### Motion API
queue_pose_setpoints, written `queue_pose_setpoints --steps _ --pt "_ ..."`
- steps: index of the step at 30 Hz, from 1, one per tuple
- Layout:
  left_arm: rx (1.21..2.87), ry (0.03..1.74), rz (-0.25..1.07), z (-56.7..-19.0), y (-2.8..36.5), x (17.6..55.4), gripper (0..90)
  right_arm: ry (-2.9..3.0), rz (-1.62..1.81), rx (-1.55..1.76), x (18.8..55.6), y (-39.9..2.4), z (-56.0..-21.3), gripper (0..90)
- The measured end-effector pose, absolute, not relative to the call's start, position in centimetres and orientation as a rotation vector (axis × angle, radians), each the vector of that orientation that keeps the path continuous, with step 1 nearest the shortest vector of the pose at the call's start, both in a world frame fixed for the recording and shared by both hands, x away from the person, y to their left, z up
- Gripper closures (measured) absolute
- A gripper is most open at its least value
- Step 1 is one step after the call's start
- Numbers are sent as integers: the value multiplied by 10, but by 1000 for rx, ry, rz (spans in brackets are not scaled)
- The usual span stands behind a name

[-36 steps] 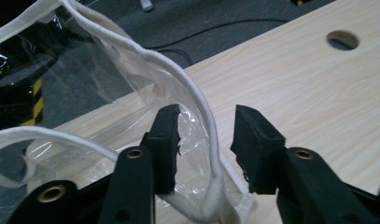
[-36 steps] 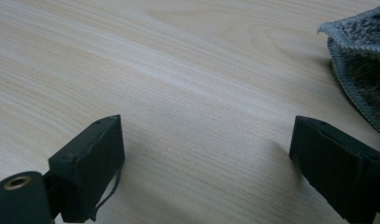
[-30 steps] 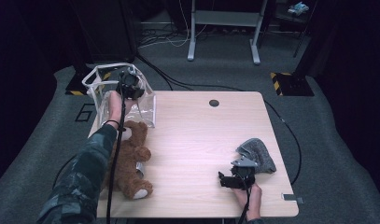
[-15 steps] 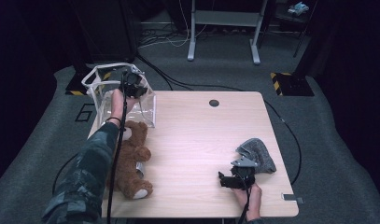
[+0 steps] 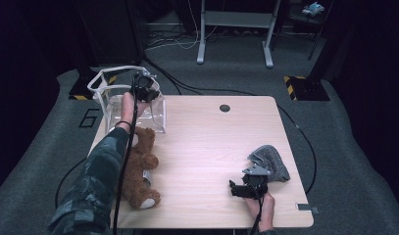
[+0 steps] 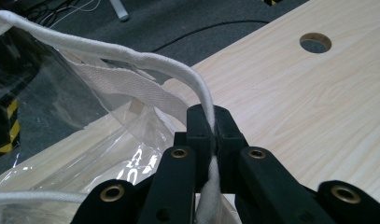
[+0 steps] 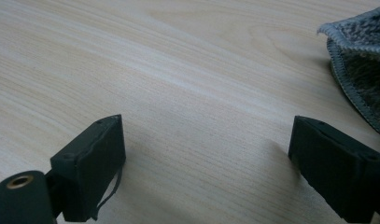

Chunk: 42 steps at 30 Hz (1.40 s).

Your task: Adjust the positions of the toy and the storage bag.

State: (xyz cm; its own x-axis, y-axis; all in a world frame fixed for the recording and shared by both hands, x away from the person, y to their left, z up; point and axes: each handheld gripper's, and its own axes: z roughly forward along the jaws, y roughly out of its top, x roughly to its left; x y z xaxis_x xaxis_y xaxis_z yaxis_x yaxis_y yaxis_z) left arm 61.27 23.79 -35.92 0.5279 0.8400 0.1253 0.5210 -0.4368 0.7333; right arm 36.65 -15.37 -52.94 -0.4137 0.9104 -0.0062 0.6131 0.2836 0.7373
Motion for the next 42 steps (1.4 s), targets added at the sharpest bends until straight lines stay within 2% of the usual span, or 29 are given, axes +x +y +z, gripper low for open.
queue_pose_setpoints --steps 42 --pt "2171 922 575 -361 165 607 871 2118 933 1378 366 -153 -529 101"
